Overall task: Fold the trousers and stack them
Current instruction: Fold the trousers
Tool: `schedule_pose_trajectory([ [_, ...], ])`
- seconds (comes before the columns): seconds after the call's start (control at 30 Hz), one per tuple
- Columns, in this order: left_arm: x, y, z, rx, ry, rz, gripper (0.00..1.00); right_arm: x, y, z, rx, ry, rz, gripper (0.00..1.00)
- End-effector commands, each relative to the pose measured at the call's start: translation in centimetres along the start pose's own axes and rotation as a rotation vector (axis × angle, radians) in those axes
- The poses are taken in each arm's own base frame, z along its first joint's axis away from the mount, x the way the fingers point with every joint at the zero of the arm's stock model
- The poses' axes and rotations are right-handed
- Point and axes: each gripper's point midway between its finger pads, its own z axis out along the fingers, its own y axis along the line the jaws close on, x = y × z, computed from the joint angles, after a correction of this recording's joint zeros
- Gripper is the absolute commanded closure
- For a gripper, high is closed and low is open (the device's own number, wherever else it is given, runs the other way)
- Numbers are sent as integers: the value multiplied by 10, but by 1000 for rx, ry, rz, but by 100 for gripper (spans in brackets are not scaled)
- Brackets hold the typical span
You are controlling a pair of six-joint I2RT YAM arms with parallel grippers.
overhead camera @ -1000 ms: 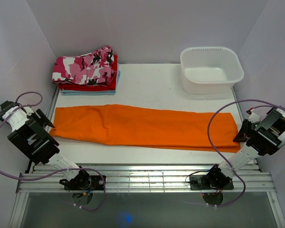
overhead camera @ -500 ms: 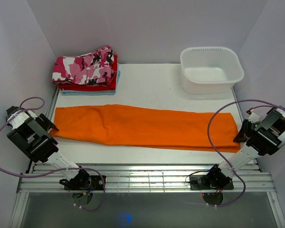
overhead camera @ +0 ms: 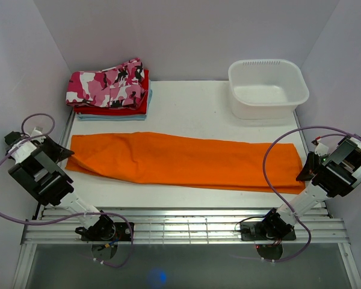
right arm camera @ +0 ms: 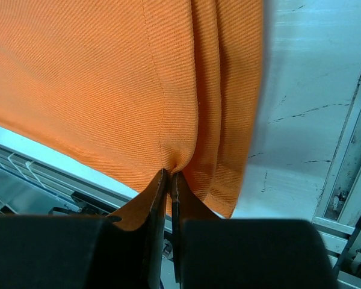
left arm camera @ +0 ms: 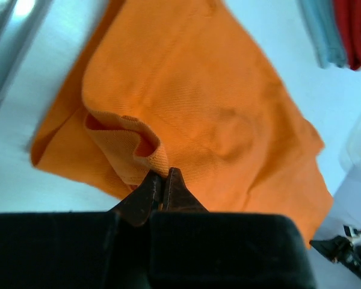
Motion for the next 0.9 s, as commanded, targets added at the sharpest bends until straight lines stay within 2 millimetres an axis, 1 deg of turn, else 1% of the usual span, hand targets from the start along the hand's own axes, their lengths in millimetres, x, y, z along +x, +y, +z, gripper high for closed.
schedule_pose_trajectory([
  [0.0,-38,-64,-43,251,-180,214,100,-34,-43,-18,144,-119,-76,92],
  [0.03,-44,-80,-60,280,-245,290,100,-33,-44,-19,151,-117,-82,92],
  [0.07,-44,-87,-68,302,-281,331,100,-31,-43,-18,150,-111,-82,92],
  [0.1,-31,-82,-61,311,-282,322,100,-30,-44,-18,150,-111,-82,92],
  [0.13,-37,-81,-60,302,-349,371,100,-29,-44,-17,152,-106,-84,92],
  [0.17,-30,-79,-58,294,-369,363,100,-28,-44,-16,153,-105,-85,92],
  [0.2,-15,-61,-39,264,-343,326,100,-27,-44,-15,150,-99,-83,92],
  [0.23,-14,-55,-32,262,-331,319,100,-26,-45,-14,149,-96,-82,92],
  [0.27,-5,-38,-10,273,-258,289,100,-26,-45,-14,149,-96,-82,92],
  [0.3,-2,-31,-1,276,-218,258,100,-26,-46,-14,149,-96,-84,92],
  [0.37,-7,-17,11,252,-171,200,100,-26,-47,-14,153,-94,-82,92],
  [0.4,-6,-7,20,249,-143,162,100,-26,-47,-15,154,-92,-83,92],
  [0.47,-15,-6,20,257,-154,155,100,-26,-47,-15,158,-92,-90,92],
  [0.53,-19,-6,20,257,-161,154,100,-24,-47,-14,155,-88,-90,92],
  [0.6,-23,-1,21,227,-163,142,100,-24,-47,-13,153,-88,-86,92],
  [0.63,-21,4,23,208,-149,126,100,-24,-46,-13,149,-89,-83,92],
  [0.7,-24,12,24,157,-146,134,100,-25,-46,-14,151,-91,-84,92],
  [0.73,-21,15,25,138,-130,121,97,-24,-47,-14,154,-90,-87,92],
  [0.77,-21,20,24,114,-126,122,92,-24,-47,-14,155,-88,-88,92],
  [0.8,-20,24,23,84,-123,126,84,-24,-47,-15,158,-87,-88,92],
  [0.87,-18,26,18,61,-128,151,77,-24,-48,-15,157,-86,-89,92],
])
